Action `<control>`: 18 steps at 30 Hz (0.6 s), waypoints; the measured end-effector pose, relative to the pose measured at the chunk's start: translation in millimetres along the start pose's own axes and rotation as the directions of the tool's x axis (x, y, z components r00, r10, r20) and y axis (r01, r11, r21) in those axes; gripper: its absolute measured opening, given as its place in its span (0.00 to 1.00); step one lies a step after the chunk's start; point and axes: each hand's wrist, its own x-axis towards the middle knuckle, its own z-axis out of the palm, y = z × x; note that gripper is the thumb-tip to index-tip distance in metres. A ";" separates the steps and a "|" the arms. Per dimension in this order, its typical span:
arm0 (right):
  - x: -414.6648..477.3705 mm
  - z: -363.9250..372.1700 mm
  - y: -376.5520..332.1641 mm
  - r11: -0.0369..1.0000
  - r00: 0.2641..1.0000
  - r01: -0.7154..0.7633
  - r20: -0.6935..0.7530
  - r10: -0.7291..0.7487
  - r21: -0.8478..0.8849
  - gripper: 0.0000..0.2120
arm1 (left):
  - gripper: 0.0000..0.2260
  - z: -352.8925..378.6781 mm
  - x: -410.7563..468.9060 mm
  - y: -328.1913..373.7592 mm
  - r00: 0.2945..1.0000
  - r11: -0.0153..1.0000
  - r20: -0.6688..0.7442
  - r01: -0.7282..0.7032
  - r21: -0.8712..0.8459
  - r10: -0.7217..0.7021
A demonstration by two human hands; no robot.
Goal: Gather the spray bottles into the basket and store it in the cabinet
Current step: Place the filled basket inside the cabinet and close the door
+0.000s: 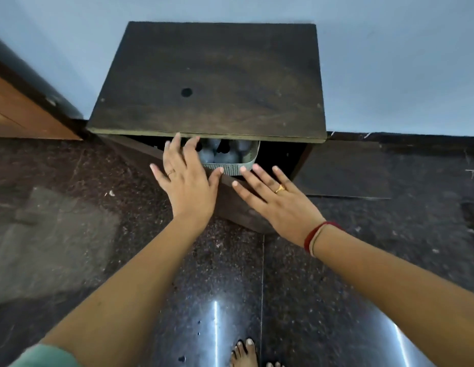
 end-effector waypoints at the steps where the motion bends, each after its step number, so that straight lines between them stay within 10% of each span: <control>1: 3.6 0.9 4.8 0.999 0.999 -0.039 -0.012 0.038 -0.029 0.34 | 0.31 2.2 6.5 -0.8 0.998 0.998 0.031 -0.055 0.020 0.054; 8: 39.1 -3.7 57.1 0.957 0.968 -0.250 -0.037 0.247 -0.148 0.49 | 0.41 15.8 45.5 -13.8 0.943 0.937 0.249 -0.277 0.215 0.222; 18: 56.9 6.7 84.9 0.931 0.934 -0.353 0.018 0.356 -0.094 0.45 | 0.40 27.6 46.2 -8.0 0.943 0.892 0.280 -0.278 0.357 0.182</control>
